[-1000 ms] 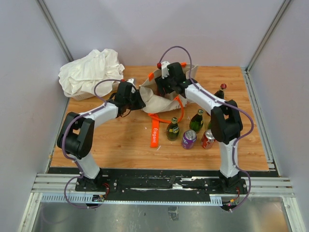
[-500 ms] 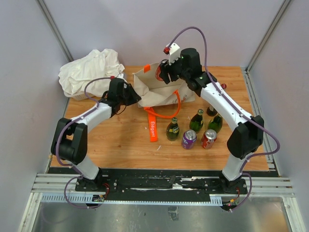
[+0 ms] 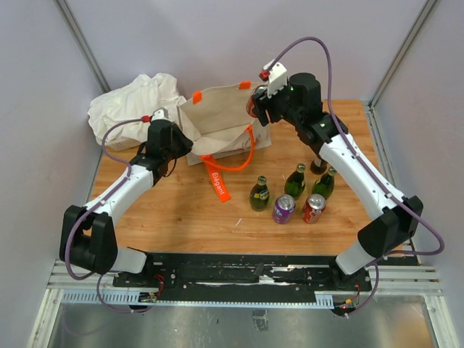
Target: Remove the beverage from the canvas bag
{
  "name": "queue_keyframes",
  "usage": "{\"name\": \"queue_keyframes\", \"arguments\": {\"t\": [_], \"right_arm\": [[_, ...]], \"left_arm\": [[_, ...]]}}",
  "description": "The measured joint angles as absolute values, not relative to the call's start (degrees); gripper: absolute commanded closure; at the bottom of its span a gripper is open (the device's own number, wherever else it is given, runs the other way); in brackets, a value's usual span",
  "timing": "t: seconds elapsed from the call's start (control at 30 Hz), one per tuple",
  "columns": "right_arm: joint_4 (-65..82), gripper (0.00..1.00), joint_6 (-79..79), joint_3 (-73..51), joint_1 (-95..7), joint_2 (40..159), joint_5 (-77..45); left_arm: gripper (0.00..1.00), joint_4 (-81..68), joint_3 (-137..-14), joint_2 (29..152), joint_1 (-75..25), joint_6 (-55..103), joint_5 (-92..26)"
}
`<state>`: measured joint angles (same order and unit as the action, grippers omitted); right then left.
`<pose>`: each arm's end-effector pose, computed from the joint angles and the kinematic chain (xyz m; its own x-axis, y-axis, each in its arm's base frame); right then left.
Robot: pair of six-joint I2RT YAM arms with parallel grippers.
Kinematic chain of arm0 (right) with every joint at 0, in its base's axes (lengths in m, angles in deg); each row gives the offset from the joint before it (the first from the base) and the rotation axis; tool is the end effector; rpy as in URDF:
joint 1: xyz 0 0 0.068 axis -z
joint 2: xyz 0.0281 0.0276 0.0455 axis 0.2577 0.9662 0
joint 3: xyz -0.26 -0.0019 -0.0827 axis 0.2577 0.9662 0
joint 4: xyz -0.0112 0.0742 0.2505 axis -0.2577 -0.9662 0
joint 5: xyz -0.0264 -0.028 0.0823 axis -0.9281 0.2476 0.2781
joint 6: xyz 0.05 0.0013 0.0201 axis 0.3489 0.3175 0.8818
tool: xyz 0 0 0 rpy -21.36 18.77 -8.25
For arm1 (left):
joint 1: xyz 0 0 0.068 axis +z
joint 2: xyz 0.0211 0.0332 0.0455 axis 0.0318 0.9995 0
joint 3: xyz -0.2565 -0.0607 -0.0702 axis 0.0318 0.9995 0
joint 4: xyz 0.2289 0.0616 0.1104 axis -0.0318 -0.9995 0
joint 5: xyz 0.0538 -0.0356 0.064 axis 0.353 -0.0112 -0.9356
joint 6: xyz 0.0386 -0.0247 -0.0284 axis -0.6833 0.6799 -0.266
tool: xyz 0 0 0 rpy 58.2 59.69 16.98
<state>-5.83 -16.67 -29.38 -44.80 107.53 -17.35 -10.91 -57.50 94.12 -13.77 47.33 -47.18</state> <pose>0.3132 0.1842 0.4390 -0.0509 -0.2240 -0.9733 -0.6021 0.7844 -0.1490 0.3033 -0.0808 0.2762 -0.4580 -0.4623 -0.7593 -0.1034 0.8761 -0.4710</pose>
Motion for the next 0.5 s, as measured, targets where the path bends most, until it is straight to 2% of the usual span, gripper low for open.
{"name": "queue_keyframes", "arguments": {"t": [0.37, 0.5], "right_arm": [[-5.61, 0.99, -15.89, -18.19, -44.8, 101.5, -25.5], [-5.96, 0.99, -13.99, -13.7, -44.8, 101.48, -26.55]], "left_arm": [[0.87, -11.56, -53.93, 91.22, -13.62, 47.81, -49.23], [0.77, -11.1, -53.15, 91.22, -13.62, 48.53, -49.15]]}}
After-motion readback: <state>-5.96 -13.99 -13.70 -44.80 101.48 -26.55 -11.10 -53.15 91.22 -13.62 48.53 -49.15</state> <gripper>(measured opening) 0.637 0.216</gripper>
